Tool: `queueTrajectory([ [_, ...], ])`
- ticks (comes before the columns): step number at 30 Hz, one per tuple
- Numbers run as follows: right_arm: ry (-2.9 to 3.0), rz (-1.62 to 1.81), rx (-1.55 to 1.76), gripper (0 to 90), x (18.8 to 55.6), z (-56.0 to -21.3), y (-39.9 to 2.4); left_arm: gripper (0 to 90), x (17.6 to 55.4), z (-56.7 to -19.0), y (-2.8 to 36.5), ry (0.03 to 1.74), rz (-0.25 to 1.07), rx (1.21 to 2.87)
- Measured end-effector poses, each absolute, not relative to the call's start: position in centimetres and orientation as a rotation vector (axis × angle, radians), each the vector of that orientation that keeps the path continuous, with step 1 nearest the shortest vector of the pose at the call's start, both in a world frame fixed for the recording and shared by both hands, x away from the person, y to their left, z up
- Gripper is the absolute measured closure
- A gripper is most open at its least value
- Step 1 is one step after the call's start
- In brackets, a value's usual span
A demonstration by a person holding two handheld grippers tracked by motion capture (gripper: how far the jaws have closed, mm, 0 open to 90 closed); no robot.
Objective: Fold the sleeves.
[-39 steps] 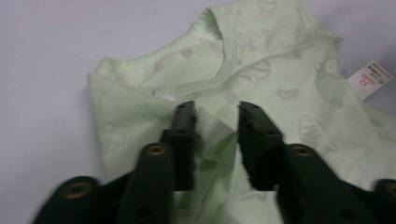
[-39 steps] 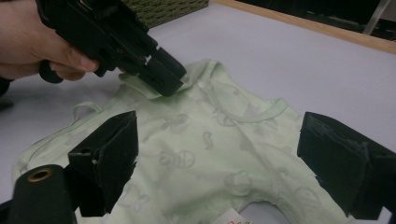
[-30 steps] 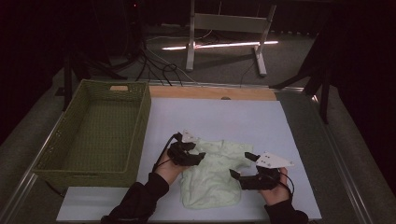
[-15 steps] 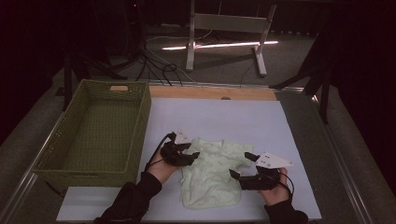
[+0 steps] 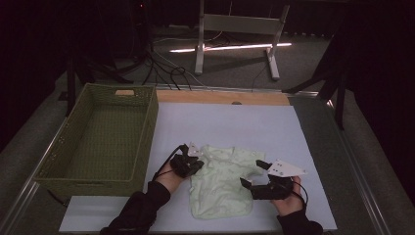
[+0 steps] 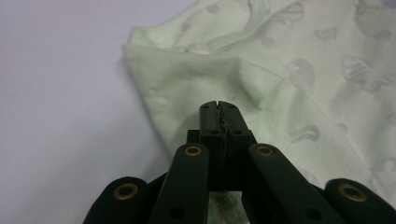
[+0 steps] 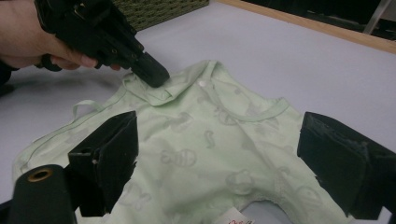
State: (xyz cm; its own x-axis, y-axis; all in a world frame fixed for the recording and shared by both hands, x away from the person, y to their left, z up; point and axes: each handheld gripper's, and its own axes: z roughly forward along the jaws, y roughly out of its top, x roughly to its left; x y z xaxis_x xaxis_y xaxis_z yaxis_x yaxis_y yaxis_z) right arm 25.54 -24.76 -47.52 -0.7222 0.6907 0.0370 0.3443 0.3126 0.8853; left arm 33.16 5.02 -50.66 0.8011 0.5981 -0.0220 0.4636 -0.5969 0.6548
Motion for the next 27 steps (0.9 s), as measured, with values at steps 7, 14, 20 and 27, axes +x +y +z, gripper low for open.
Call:
queueTrajectory([
  [7,2.239,1.377,0.933,12.4,25.6,-47.6,-24.7,90.0,33.2,-50.7,3.8,0.728,0.231,2.32],
  [14,2.235,1.377,0.933,12.4,25.6,-47.6,-24.8,90.0,33.4,-51.3,3.1,0.725,0.199,2.342],
  [20,2.241,1.376,0.928,12.4,25.6,-47.6,-24.7,90.0,33.5,-51.3,3.1,0.72,0.188,2.34],
  [27,2.237,1.378,0.926,12.5,25.6,-47.5,-24.8,88.8,32.5,-49.8,4.2,0.709,0.204,2.283],
])
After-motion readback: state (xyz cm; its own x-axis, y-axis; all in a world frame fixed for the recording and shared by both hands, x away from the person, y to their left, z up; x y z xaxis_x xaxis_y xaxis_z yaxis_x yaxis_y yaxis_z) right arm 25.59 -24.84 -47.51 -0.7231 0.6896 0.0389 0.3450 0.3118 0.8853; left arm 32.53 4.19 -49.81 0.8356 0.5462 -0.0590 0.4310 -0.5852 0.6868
